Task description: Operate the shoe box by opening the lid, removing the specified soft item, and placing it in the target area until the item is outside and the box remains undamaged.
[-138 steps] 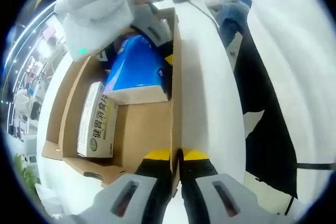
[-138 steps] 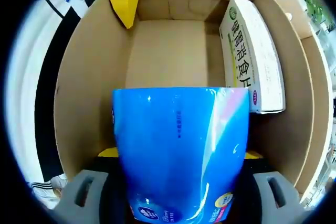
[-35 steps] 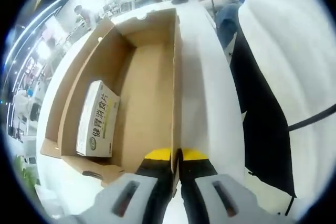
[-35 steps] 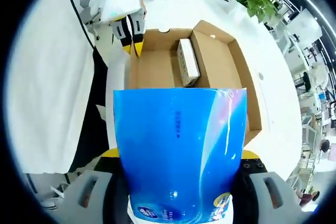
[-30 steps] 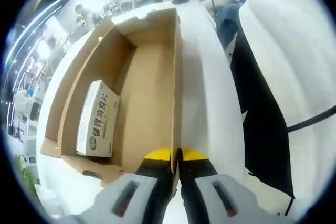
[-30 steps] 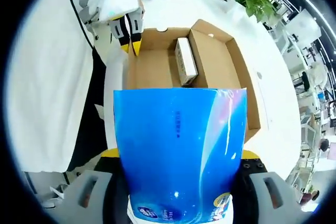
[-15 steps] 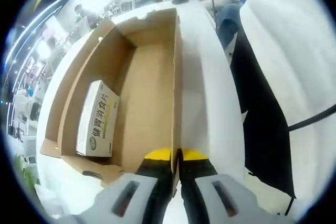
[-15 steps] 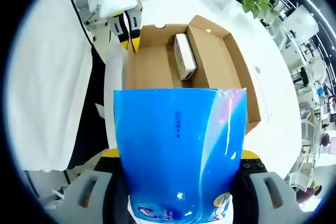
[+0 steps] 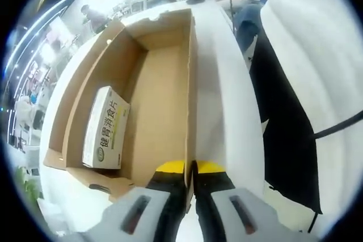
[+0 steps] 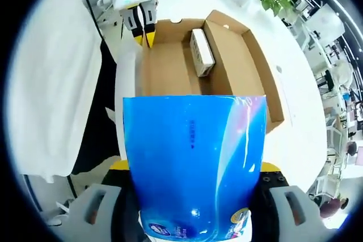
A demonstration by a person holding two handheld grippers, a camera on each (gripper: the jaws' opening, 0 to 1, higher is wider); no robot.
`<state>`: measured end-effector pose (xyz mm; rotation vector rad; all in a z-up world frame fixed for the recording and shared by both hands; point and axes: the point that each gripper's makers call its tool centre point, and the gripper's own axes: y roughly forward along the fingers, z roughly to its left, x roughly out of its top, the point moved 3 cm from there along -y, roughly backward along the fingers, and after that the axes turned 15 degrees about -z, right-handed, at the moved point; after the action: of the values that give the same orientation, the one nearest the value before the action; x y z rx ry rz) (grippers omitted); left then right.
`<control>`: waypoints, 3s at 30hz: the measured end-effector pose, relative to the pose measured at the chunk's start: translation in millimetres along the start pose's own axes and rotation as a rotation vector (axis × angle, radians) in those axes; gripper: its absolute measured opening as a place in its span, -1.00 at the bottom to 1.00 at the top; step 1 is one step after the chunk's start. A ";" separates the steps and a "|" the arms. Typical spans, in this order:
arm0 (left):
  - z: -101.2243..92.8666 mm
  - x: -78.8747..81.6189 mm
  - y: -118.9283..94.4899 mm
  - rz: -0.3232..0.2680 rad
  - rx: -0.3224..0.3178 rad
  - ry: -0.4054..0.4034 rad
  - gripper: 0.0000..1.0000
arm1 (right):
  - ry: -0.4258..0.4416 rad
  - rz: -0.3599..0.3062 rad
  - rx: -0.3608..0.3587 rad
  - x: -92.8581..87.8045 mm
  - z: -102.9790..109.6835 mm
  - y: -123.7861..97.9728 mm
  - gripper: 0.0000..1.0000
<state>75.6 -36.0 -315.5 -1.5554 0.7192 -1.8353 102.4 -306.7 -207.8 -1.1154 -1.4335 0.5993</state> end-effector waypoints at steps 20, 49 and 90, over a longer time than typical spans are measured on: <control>0.0 0.4 0.2 0.000 0.002 0.002 -0.94 | 0.027 0.031 -0.006 -29.3 3.0 -10.6 0.58; 0.3 0.2 0.1 -0.001 -0.007 0.001 -0.94 | 0.033 0.108 0.001 -69.0 2.8 -32.0 0.58; 0.1 -0.2 0.8 0.000 -0.011 0.005 -0.94 | 0.058 0.128 0.138 -103.5 24.4 10.2 0.58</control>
<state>75.8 -36.3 -316.2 -1.5586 0.7325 -1.8383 69.9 -387.7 -269.4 -1.1116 -1.2584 0.7388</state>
